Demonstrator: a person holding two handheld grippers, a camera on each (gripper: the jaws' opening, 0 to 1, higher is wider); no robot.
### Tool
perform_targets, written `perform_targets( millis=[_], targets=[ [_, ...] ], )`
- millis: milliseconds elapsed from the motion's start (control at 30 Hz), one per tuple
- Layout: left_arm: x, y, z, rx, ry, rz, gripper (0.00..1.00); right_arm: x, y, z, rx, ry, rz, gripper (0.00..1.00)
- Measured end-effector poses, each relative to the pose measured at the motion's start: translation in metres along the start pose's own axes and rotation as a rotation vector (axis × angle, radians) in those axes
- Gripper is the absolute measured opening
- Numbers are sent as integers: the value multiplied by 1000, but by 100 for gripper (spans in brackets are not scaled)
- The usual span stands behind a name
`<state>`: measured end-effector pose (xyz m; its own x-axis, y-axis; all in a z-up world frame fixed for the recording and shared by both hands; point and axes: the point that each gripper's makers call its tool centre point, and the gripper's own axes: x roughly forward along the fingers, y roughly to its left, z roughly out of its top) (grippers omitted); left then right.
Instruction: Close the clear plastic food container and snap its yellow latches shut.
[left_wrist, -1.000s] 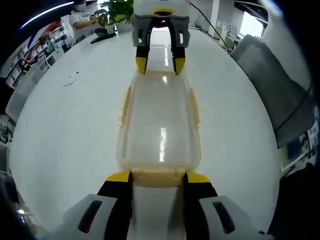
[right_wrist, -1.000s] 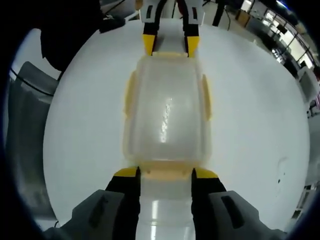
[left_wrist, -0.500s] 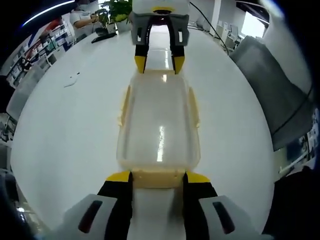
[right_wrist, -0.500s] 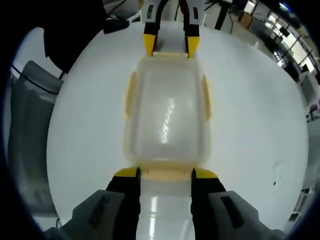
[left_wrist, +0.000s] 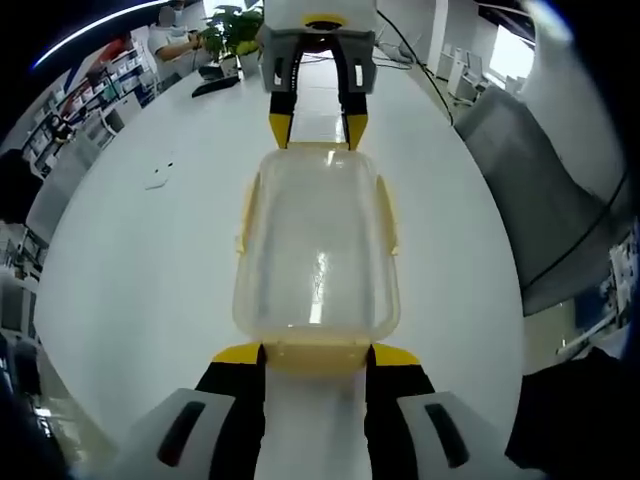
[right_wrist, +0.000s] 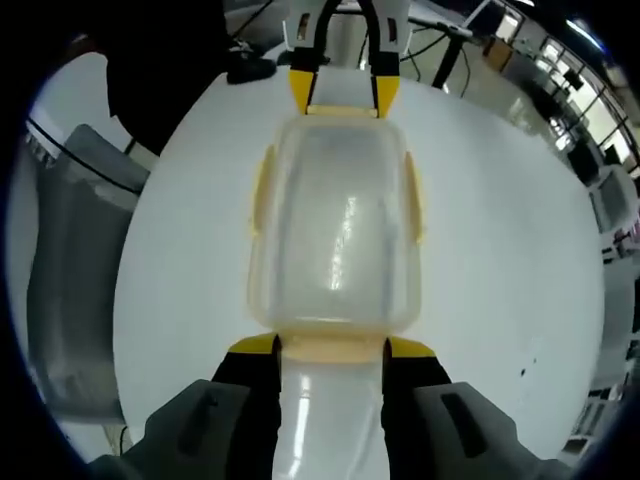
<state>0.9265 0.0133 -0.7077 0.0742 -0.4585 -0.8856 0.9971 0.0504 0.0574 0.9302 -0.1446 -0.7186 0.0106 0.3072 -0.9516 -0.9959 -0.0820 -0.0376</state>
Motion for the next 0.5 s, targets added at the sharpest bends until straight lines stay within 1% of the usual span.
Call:
perform_targets(
  millis=[133, 233, 333, 500],
  targets=[
    [-12, -2, 13, 8, -4, 10, 32, -17, 4, -1, 2, -10, -5, 35],
    [-18, -2, 27, 14, -10, 15, 32, -27, 4, -6, 5, -15, -11, 35],
    [-20, -3, 40, 23, -15, 18, 32, -38, 6, -14, 12, -15, -16, 35],
    [-16, -7, 63, 37, -28, 21, 32, -48, 7, -31, 24, -9, -13, 35]
  ],
)
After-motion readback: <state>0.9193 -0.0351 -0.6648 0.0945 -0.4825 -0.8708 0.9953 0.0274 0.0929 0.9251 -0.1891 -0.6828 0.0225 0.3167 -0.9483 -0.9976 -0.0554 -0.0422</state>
